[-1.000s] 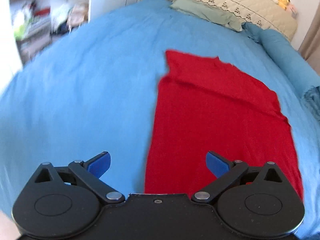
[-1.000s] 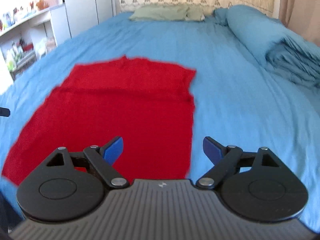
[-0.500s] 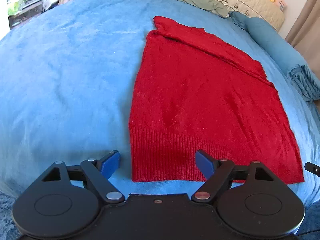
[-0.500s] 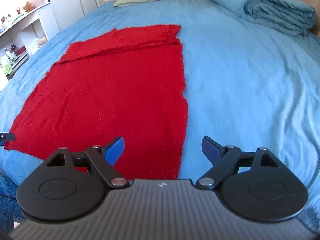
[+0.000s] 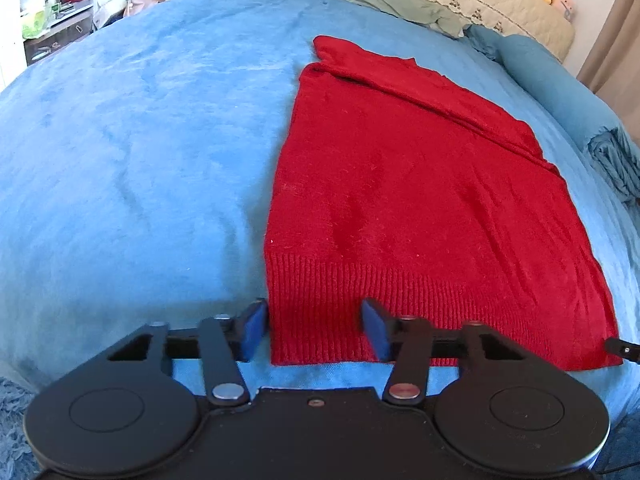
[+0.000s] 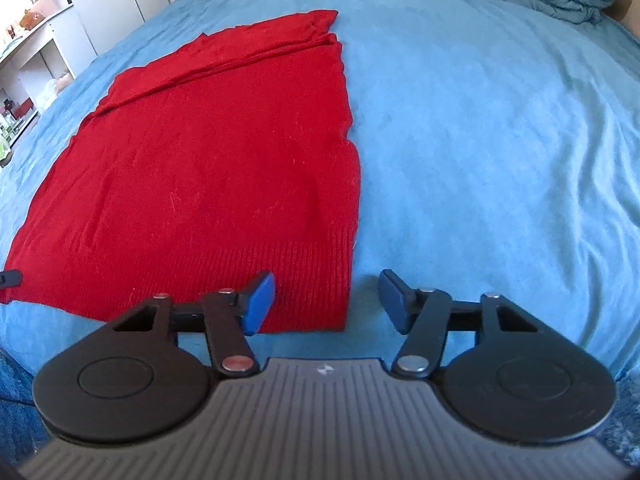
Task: Fold small clothes
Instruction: 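Grasp the sweater hem with both tools and lift it toward the collar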
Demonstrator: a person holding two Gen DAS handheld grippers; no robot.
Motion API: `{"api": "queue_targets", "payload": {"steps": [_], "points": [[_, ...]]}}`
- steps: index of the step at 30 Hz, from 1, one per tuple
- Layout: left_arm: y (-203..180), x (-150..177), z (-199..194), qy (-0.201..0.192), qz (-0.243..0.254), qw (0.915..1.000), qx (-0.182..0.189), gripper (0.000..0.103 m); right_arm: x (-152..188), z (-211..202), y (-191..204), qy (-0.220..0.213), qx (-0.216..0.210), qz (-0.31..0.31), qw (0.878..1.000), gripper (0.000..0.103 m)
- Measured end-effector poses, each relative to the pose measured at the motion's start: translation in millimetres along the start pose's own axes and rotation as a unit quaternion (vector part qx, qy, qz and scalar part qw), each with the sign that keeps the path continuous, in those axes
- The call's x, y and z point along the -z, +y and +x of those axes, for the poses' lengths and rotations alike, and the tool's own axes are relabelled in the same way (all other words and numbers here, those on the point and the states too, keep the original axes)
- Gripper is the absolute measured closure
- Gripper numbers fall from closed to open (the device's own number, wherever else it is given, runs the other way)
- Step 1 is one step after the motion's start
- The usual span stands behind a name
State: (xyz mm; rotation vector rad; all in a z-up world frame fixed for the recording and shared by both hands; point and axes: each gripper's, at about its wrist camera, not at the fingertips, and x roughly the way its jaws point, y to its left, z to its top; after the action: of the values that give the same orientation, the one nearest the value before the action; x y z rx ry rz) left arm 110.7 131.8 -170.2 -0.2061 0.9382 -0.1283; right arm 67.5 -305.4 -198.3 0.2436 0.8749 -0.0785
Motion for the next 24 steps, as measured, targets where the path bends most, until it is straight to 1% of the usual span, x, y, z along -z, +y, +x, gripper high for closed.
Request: {"api": "queue_targets", "payload": {"steps": [1, 2, 3, 6, 8, 11, 15, 18, 20, 23, 24], "points": [[0, 0, 0, 0.001, -0.002, 1.0000, 0.003, 0.073, 0, 0, 0, 0.000, -0.001, 0.002, 1.000, 0.037], [0, 0, -1, 0.002, -0.003, 1.0000, 0.007, 0.079, 0, 0, 0, 0.000, -0.003, 0.002, 1.000, 0.052], [-1, -1, -1, 0.003, -0.004, 0.9999, 0.011, 0.087, 0, -1, 1, 0.001, -0.008, 0.002, 1.000, 0.066], [-4, -2, -2, 0.002, 0.002, 1.0000, 0.008, 0.091, 0, -1, 4, 0.001, -0.018, -0.002, 1.000, 0.081], [-4, -4, -6, 0.000, -0.003, 0.9999, 0.010, 0.093, -1, -3, 5, -0.003, -0.017, -0.005, 1.000, 0.083], [-4, -10, -17, -0.010, -0.006, 0.9998, 0.018, 0.094, -6, -12, 4, -0.015, -0.030, 0.009, 0.999, 0.084], [-10, -29, -36, -0.040, 0.003, 0.9987, 0.032, 0.094, -20, -30, 2, -0.042, -0.051, 0.024, 0.998, 0.084], [-18, -54, -47, -0.060, 0.001, 0.9974, 0.040, 0.094, -40, -43, 3, -0.066, -0.067, 0.026, 0.995, 0.084], [-22, -77, -53, -0.082, -0.001, 0.9952, 0.054, 0.094, -58, -51, 6, -0.083, -0.078, 0.026, 0.993, 0.084], [-30, -118, -54, -0.113, -0.001, 0.9911, 0.071, 0.094, -97, -59, 11, -0.111, -0.096, 0.018, 0.989, 0.084], [-33, -133, -52, -0.122, -0.001, 0.9897, 0.074, 0.094, -115, -59, 14, -0.121, -0.102, 0.017, 0.987, 0.084]]}}
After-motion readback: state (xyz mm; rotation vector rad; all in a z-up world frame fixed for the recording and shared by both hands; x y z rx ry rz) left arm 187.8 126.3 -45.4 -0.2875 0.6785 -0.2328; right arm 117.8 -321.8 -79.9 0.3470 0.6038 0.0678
